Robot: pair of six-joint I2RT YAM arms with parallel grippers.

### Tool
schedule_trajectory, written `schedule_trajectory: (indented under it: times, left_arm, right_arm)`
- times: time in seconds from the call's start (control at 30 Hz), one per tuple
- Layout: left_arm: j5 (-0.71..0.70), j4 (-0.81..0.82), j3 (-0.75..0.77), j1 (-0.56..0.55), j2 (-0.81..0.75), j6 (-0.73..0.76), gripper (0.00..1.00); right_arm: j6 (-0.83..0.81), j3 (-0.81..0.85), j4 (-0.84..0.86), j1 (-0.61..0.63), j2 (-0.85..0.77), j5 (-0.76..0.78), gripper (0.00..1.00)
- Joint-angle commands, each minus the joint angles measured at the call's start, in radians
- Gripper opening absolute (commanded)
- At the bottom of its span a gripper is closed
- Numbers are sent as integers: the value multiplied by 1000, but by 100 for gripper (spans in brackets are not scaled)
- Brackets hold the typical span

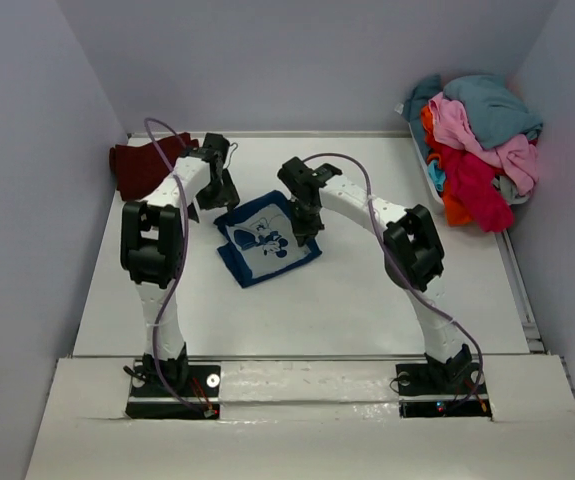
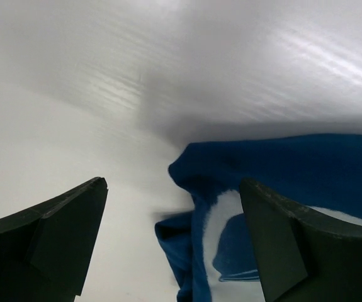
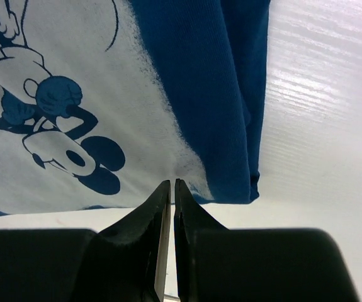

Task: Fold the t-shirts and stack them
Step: Fold the long partially folded tshirt into a neat square

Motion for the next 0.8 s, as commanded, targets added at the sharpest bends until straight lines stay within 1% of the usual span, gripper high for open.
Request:
schedule_trajectory:
  times: [0.0,0.13,0.23,0.3,0.4,0.43,0.63,0.77]
  left_arm:
    - [-85,-83,163,-61,-110,40,99]
    - [-105,-118,198,-110,-138,42,99]
    - [-96,-135,160,-157,-167,23,99]
    - [-98,-124,91,-206,-192,6,99]
    - [-94,-121,-3,-248,-229,-27,99]
    - [-90,-103,-55,-269,-250,-35,99]
    - [-56,-67,-210,-314,-304,-83,99]
    - [-45,-47,-270,-314,-321,-95,99]
  right_arm:
    - [-13,74,-22,5,13,18,13]
    - [-13,106,-34,5,7,36,16]
    - [-16,142,-57,5,4,39,20]
    - [-14,156,-63,5,5,39,20]
    - [-17,160,-54,5,10,39,23]
    - [-17,172,-54,5,22,39,23]
    - [-20,189,-13,5,88,31,23]
    - [-22,182,-6,5,126,18,23]
